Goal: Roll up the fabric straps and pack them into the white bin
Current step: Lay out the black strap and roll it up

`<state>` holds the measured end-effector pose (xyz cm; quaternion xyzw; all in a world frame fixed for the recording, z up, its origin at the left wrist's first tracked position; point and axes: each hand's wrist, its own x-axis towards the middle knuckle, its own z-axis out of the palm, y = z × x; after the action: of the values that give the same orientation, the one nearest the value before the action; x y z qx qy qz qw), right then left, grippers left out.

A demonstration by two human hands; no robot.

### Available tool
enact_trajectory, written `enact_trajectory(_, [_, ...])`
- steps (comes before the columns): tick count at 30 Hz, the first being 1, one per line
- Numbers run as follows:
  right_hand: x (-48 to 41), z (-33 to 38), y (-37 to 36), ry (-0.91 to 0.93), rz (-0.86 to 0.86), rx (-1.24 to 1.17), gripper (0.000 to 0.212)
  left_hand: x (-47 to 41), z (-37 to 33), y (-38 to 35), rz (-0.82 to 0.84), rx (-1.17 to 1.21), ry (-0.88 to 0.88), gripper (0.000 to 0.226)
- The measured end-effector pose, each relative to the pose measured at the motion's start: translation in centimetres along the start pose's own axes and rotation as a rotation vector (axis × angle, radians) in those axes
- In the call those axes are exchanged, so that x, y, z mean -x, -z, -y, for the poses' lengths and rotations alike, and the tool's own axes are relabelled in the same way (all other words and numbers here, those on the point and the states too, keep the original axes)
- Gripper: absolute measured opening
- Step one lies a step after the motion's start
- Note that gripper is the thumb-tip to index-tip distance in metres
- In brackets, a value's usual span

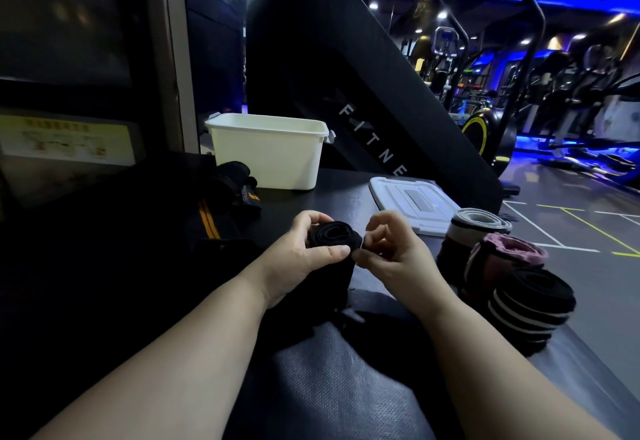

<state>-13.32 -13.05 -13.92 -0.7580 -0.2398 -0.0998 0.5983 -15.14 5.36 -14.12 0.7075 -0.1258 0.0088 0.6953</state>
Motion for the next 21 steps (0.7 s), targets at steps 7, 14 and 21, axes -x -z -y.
enact_trajectory(7, [0.0,1.2,-0.3,-0.272,-0.016,-0.187,0.017,-0.2,0.2,-0.2,-0.028,-0.038,-0.013,0.077])
enact_trajectory(14, [0.1,1.5,-0.9,-0.432,-0.001,-0.306,0.020,-0.2,0.1,-0.5,-0.034,-0.015,-0.005,0.054])
enact_trajectory(21, [0.0,1.9,-0.9,-0.634,0.039,-0.655,0.021,-0.4,0.1,-0.7,-0.064,-0.022,0.002,0.055])
